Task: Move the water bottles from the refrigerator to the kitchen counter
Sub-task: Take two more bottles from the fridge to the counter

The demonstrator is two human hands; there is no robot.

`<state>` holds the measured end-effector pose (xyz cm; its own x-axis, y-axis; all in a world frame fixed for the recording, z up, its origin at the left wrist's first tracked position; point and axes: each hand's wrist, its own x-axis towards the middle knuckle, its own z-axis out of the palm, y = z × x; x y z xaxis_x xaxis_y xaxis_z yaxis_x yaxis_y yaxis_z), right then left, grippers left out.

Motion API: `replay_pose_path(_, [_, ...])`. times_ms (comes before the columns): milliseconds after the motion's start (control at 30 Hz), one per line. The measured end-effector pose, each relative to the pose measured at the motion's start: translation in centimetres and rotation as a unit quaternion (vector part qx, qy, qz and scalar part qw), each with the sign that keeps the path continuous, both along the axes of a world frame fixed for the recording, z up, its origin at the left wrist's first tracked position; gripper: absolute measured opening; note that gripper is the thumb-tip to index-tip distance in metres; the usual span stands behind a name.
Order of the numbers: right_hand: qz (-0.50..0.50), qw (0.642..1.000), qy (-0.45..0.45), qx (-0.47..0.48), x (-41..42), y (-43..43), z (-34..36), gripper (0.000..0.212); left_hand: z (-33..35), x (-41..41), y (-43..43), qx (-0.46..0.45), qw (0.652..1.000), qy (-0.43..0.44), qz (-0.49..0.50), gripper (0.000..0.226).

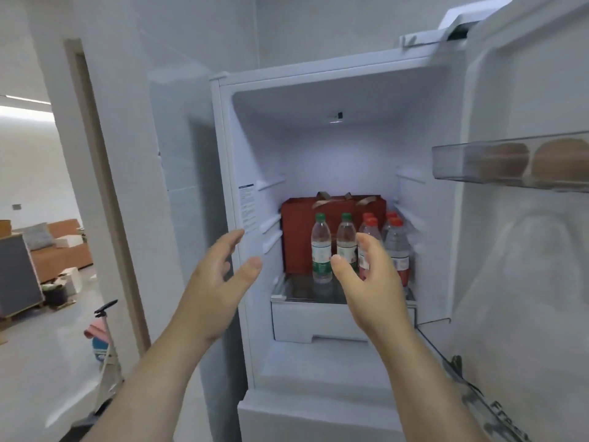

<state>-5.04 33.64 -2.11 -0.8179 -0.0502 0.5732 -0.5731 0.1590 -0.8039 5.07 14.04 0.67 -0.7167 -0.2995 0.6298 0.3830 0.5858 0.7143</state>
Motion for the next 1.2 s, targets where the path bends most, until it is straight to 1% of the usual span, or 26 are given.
replay_pose_path(100, [-0.04,0.999,-0.028,0.003,-3.6,0.4,-0.7,0.079,-0.7,-6.0,0.1,0.036,0.998,-0.01,-0.047,0.056])
replay_pose_path(200, [-0.079,0.996,-0.041,0.006,-7.3,0.0,-1.3,0.079,-1.9,-12.5,-0.4,0.042,0.995,-0.026,-0.088,0.058])
replay_pose_path(367, [-0.132,0.989,-0.063,0.032,-13.9,-2.7,-1.6,0.064,-3.8,-23.5,-3.0,0.077,0.988,-0.044,-0.129,0.079])
replay_pose_path(433, [-0.156,0.984,-0.073,0.036,-16.2,-3.9,-1.2,0.063,-4.2,-27.9,-4.0,0.1,0.986,-0.055,-0.122,0.088])
replay_pose_path(533, [-0.172,0.981,-0.08,0.029,-19.1,-5.3,-0.7,0.061,-5.3,-34.7,-4.6,0.12,0.985,-0.064,-0.104,0.085])
replay_pose_path(633, [-0.178,0.98,-0.089,0.025,-21.2,-5.6,-1.4,0.056,-7.4,-40.2,-3.7,0.123,0.983,-0.125,-0.064,0.088])
replay_pose_path(700, [-0.19,0.977,-0.091,0.028,-22.1,-5.8,-1.5,0.054,-8.7,-42.4,-2.7,0.138,0.978,-0.154,-0.032,0.091])
replay_pose_path(767, [-0.192,0.976,-0.094,0.038,-22.9,-6.3,-1.6,0.055,-9.7,-43.6,-1.9,0.139,0.976,-0.169,0.001,0.086])
replay_pose_path(833, [-0.173,0.98,-0.091,0.05,-23.6,-7.2,-2.0,0.059,-10.5,-44.2,-1.6,0.136,0.977,-0.163,0.022,0.079])
replay_pose_path(933, [-0.149,0.981,-0.106,0.068,-24.6,-8.8,-3.0,0.075,-11.6,-44.4,-1.5,0.144,0.977,-0.155,0.026,0.067])
replay_pose_path(1000, [-0.146,0.98,-0.117,0.072,-25.7,-9.6,-3.7,0.077,-11.9,-44.3,-1.8,0.147,0.98,-0.132,0.024,0.057])
replay_pose_path(1100, [-0.16,0.978,-0.12,0.051,-28.3,-10.4,-4.3,0.073,-12.2,-44.0,-2.8,0.146,0.979,-0.125,0.069,0.051])
replay_pose_path(1200, [-0.202,0.971,-0.114,0.062,-31.2,-11.4,-4.6,0.079,-12.4,-43.3,-4.4,0.147,0.977,-0.109,0.113,0.049])
